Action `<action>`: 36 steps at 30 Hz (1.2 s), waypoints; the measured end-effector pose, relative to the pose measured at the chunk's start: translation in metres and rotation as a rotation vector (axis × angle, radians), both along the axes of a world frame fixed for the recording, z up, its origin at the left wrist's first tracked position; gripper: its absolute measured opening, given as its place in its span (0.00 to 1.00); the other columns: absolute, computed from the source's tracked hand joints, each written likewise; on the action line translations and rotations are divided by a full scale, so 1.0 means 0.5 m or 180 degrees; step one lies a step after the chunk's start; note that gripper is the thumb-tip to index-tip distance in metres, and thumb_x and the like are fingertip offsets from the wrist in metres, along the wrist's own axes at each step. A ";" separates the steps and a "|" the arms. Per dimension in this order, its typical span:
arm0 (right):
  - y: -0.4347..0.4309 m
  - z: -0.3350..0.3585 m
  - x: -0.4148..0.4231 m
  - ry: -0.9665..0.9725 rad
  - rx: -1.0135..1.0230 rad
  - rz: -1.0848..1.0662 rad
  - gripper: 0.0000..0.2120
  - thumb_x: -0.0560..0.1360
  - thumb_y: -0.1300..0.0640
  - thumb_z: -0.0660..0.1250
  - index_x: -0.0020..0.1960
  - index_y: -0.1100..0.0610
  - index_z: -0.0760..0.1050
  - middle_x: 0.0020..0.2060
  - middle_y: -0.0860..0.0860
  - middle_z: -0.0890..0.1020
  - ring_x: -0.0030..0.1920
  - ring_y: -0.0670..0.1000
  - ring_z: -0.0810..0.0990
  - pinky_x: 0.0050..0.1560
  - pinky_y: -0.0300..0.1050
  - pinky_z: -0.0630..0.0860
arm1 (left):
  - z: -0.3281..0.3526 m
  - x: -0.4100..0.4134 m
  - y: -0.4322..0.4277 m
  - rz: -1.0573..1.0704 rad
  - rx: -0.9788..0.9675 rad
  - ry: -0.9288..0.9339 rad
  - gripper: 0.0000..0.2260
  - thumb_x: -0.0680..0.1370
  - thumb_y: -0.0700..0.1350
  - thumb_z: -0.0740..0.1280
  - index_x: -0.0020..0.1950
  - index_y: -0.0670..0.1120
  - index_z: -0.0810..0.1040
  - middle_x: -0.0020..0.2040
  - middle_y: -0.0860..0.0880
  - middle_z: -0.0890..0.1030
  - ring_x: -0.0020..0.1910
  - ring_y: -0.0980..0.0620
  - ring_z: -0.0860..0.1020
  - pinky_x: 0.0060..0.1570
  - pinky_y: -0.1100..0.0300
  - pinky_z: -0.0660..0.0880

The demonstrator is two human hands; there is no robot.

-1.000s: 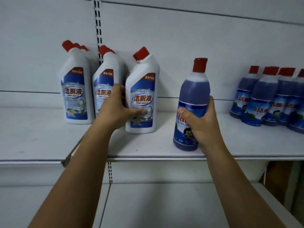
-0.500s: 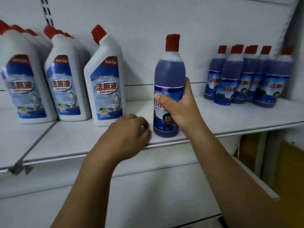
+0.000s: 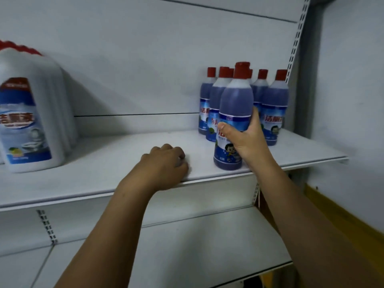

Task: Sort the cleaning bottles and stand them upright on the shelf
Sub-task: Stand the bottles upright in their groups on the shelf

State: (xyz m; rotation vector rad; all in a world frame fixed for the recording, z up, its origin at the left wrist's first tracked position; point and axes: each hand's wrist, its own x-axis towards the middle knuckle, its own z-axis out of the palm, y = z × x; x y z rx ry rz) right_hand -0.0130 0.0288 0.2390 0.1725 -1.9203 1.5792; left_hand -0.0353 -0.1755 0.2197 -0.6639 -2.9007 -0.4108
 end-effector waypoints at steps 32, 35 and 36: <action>0.211 -0.051 -0.070 -0.0930 0.1794 -0.0769 0.10 0.72 0.52 0.71 0.44 0.55 0.71 0.37 0.47 0.77 0.39 0.51 0.76 0.38 0.44 0.67 | -0.010 -0.024 0.162 0.0219 0.0252 -0.0099 0.21 0.80 0.57 0.60 0.71 0.52 0.70 0.72 0.49 0.70 0.68 0.47 0.69 0.65 0.51 0.68; 0.217 -0.043 -0.063 -0.0729 0.1347 -0.0690 0.10 0.72 0.54 0.73 0.45 0.57 0.73 0.39 0.49 0.78 0.40 0.49 0.76 0.37 0.41 0.70 | -0.003 -0.027 0.163 0.0214 0.0246 -0.0228 0.21 0.80 0.57 0.61 0.71 0.51 0.70 0.70 0.48 0.71 0.67 0.47 0.70 0.66 0.50 0.68; 0.224 -0.040 -0.061 -0.0547 0.1050 -0.0738 0.13 0.72 0.54 0.73 0.48 0.57 0.72 0.42 0.50 0.77 0.41 0.49 0.76 0.38 0.39 0.70 | 0.002 -0.029 0.164 0.0225 0.0262 -0.0286 0.21 0.80 0.57 0.62 0.71 0.51 0.71 0.70 0.47 0.72 0.66 0.47 0.71 0.66 0.50 0.69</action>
